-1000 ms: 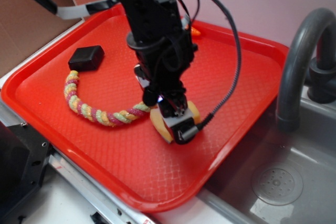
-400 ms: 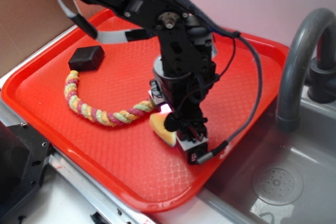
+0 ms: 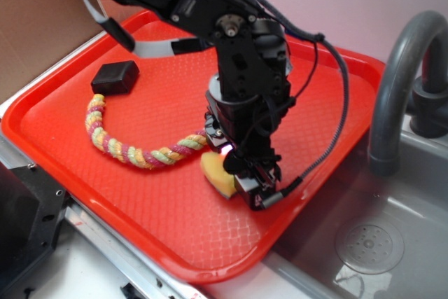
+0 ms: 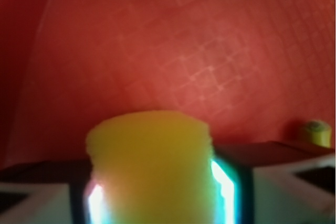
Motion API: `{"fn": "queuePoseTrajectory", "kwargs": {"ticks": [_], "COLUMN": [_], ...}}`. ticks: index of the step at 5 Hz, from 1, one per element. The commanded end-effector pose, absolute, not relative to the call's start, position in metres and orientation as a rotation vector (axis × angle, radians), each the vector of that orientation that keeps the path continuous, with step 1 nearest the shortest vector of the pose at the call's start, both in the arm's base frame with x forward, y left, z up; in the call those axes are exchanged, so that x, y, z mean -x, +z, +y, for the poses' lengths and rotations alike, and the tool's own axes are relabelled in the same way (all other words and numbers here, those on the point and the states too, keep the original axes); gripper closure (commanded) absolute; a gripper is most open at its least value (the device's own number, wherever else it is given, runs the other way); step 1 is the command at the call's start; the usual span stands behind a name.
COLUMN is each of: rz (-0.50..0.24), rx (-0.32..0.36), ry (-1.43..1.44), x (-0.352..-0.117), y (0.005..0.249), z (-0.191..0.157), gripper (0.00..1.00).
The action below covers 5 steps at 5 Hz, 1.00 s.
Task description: Grab the green sponge.
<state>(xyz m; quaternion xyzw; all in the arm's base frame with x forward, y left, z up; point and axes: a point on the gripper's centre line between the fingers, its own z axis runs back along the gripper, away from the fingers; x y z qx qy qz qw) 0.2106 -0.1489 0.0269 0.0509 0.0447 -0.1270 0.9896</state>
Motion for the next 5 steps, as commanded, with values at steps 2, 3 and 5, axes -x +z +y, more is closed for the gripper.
{"fn": "queuePoseTrajectory", "kwargs": {"ticks": [2,3,5], "rz": [-0.149,-0.167,-0.08], "rx": [0.081,0.046,0.11], "ry": [-0.095,0.005,0.023], "x": [-0.218,-0.201,-0.2], "y": [0.168,0.202,0.2], "z": [-0.063,-0.039,-0.027], "gripper": [1.0,1.0,1.0]}}
